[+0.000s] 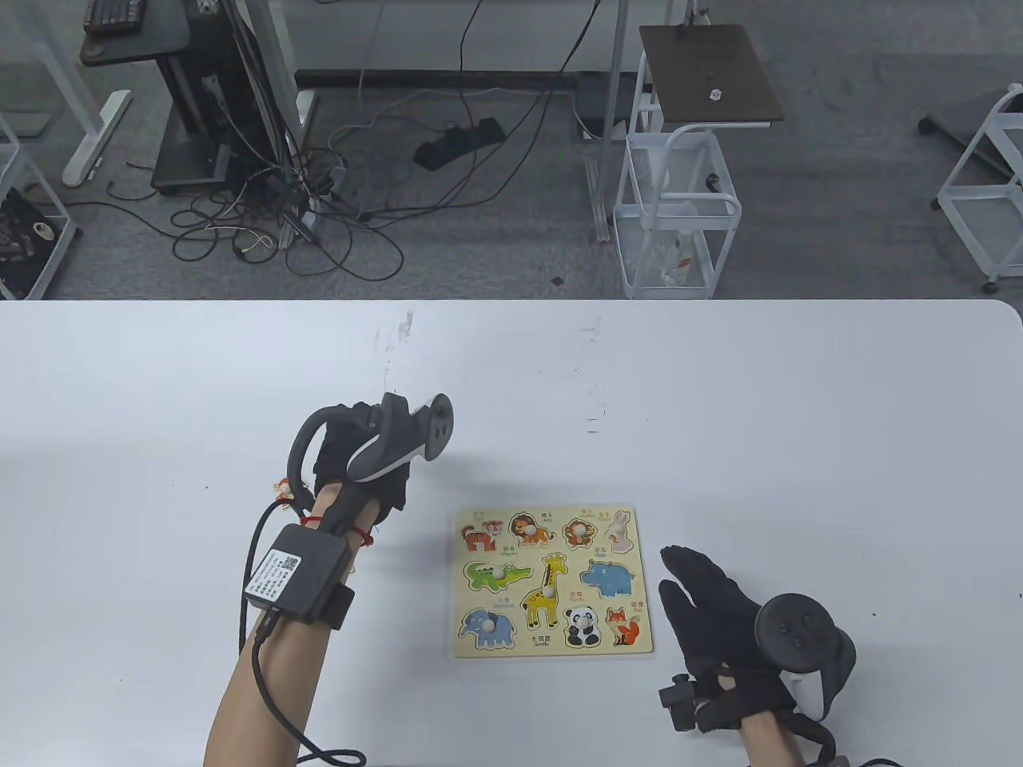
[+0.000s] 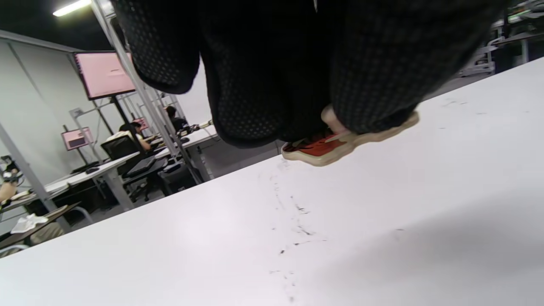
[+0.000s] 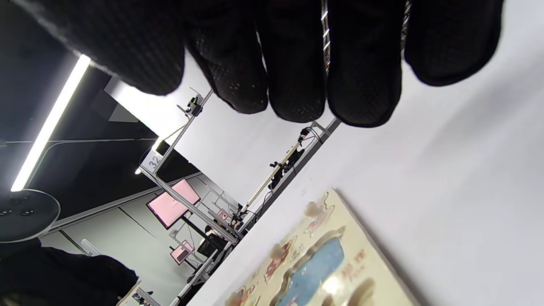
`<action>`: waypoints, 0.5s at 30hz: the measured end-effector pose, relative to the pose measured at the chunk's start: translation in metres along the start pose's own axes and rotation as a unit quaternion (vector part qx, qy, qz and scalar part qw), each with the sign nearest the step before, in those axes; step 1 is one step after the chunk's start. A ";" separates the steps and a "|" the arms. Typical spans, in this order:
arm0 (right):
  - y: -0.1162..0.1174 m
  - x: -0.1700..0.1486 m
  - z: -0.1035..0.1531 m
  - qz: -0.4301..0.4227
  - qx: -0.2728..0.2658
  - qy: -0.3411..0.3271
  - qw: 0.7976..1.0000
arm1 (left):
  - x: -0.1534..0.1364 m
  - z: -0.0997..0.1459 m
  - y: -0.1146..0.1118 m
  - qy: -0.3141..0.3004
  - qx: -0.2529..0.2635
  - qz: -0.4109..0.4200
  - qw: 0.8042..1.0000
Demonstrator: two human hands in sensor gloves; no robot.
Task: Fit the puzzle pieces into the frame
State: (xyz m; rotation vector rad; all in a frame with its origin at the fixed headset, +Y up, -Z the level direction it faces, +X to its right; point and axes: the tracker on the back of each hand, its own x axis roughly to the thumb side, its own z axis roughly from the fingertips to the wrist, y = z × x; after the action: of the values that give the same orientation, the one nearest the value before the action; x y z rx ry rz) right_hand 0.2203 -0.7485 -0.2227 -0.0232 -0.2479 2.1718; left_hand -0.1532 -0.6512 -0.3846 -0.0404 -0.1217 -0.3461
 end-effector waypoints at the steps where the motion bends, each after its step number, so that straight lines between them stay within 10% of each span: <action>1: 0.000 0.001 0.001 -0.002 0.000 -0.002 1.000 | 0.006 0.006 0.002 -0.013 0.007 -0.002 1.000; 15: -0.005 0.001 0.002 -0.013 -0.008 0.000 1.000 | 0.088 0.050 -0.012 -0.128 0.013 -0.041 0.991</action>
State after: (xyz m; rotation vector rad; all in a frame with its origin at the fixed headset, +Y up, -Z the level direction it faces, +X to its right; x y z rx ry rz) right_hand 0.2237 -0.7456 -0.2195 -0.0279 -0.2641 2.1435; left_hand -0.0808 -0.6886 -0.3235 -0.0551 -0.3834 -0.4214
